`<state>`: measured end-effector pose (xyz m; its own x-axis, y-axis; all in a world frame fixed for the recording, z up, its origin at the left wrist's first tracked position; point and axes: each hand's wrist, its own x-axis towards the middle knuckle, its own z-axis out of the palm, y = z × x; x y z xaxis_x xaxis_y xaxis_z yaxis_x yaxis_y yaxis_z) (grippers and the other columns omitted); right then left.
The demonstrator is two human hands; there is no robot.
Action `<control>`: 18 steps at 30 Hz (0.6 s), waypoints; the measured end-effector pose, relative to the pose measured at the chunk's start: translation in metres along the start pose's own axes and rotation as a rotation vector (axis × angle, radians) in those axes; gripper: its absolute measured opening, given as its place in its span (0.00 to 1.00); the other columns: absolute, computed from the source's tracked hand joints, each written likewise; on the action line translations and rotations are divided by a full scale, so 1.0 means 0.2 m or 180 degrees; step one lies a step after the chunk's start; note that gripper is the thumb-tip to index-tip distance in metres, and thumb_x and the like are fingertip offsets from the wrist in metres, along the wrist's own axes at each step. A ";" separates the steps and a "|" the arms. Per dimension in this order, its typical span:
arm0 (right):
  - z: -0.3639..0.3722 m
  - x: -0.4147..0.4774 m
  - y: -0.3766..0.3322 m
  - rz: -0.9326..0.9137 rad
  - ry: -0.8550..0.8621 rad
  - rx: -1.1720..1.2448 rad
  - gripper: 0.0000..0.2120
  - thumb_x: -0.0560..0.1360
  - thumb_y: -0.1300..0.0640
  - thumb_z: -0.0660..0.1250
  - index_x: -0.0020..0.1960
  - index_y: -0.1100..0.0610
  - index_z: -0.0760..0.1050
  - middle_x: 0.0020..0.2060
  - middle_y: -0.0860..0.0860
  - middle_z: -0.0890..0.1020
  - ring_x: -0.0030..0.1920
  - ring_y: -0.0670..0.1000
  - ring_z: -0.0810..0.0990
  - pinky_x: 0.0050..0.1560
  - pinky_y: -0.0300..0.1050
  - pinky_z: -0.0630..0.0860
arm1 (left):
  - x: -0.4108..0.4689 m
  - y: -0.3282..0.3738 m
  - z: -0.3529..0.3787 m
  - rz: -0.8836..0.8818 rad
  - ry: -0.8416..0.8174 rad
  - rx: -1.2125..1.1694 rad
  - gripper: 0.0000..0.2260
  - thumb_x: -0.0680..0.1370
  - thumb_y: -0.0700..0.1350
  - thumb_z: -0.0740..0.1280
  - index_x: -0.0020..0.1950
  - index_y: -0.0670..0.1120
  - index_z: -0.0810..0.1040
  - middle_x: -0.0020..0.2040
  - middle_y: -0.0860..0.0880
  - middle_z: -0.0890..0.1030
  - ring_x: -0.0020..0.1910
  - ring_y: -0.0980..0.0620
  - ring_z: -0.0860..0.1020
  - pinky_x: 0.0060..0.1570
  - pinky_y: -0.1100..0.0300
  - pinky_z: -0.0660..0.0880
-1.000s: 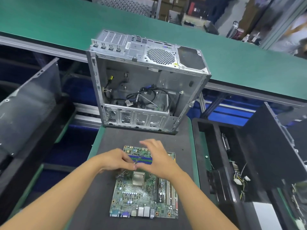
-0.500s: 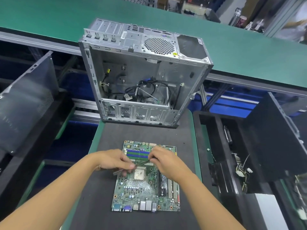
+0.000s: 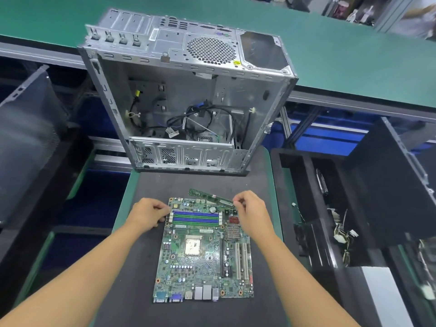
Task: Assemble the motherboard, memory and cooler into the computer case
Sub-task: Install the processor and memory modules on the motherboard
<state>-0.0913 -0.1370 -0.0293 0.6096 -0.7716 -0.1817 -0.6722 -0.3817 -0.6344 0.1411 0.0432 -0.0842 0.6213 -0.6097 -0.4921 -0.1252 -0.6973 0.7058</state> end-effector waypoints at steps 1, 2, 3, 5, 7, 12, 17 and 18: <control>0.02 0.01 -0.01 0.0004 -0.0063 0.0016 0.08 0.83 0.61 0.62 0.48 0.51 0.74 0.46 0.44 0.76 0.44 0.45 0.74 0.47 0.38 0.69 | 0.01 -0.01 0.00 -0.0041 0.0010 -0.0092 0.04 0.76 0.47 0.73 0.42 0.50 0.86 0.34 0.50 0.85 0.36 0.52 0.83 0.37 0.57 0.82; 0.04 0.01 -0.01 0.0010 -0.0107 0.0043 0.08 0.83 0.61 0.62 0.48 0.51 0.74 0.45 0.43 0.75 0.44 0.45 0.74 0.48 0.38 0.69 | 0.02 -0.01 0.00 -0.0089 -0.0007 -0.0212 0.04 0.76 0.47 0.73 0.41 0.50 0.86 0.34 0.50 0.85 0.36 0.52 0.83 0.39 0.56 0.83; 0.06 0.02 -0.02 0.0029 -0.0133 0.0090 0.07 0.83 0.61 0.62 0.48 0.51 0.75 0.45 0.43 0.76 0.44 0.45 0.75 0.48 0.38 0.70 | 0.03 -0.02 0.00 -0.0135 -0.0049 -0.0345 0.04 0.76 0.46 0.73 0.41 0.49 0.86 0.35 0.50 0.85 0.37 0.52 0.84 0.40 0.55 0.83; 0.10 0.04 -0.04 0.0106 -0.0176 0.0244 0.07 0.83 0.61 0.62 0.49 0.52 0.76 0.46 0.46 0.78 0.45 0.46 0.77 0.48 0.40 0.72 | 0.04 -0.03 0.01 -0.0196 -0.0138 -0.0507 0.04 0.77 0.44 0.72 0.42 0.47 0.86 0.37 0.51 0.86 0.39 0.53 0.85 0.43 0.53 0.83; 0.14 0.05 -0.05 0.0171 -0.0222 0.0344 0.06 0.83 0.60 0.62 0.50 0.52 0.77 0.47 0.48 0.81 0.47 0.48 0.78 0.49 0.41 0.73 | 0.04 -0.03 0.02 -0.0202 -0.0214 -0.0527 0.05 0.77 0.43 0.71 0.43 0.46 0.85 0.38 0.51 0.86 0.39 0.54 0.85 0.45 0.52 0.83; 0.17 0.06 -0.01 0.0344 -0.0211 0.0548 0.08 0.83 0.61 0.62 0.50 0.51 0.76 0.48 0.51 0.82 0.47 0.48 0.81 0.48 0.45 0.78 | -0.01 0.03 0.03 0.0536 0.0301 0.0443 0.06 0.78 0.42 0.68 0.44 0.50 0.82 0.44 0.54 0.83 0.41 0.57 0.79 0.47 0.59 0.78; 0.14 0.04 0.06 0.0605 0.0193 0.1068 0.10 0.83 0.63 0.63 0.47 0.50 0.75 0.41 0.50 0.84 0.41 0.46 0.83 0.46 0.45 0.80 | -0.15 0.26 0.28 0.2497 0.0402 0.1556 0.09 0.79 0.47 0.66 0.57 0.52 0.81 0.52 0.57 0.79 0.51 0.58 0.74 0.55 0.61 0.74; 0.13 0.04 0.07 0.0622 0.0270 0.1125 0.10 0.83 0.63 0.63 0.47 0.50 0.75 0.40 0.50 0.83 0.40 0.44 0.83 0.44 0.42 0.79 | -0.15 0.29 0.36 0.2597 0.0231 0.1677 0.11 0.79 0.49 0.65 0.61 0.52 0.79 0.55 0.56 0.78 0.53 0.57 0.75 0.57 0.60 0.73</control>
<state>-0.0846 -0.1342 -0.0596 0.4379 -0.8571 -0.2711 -0.5772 -0.0369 -0.8158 0.0591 -0.0060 -0.0639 0.2341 -0.9678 0.0921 -0.8574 -0.1609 0.4889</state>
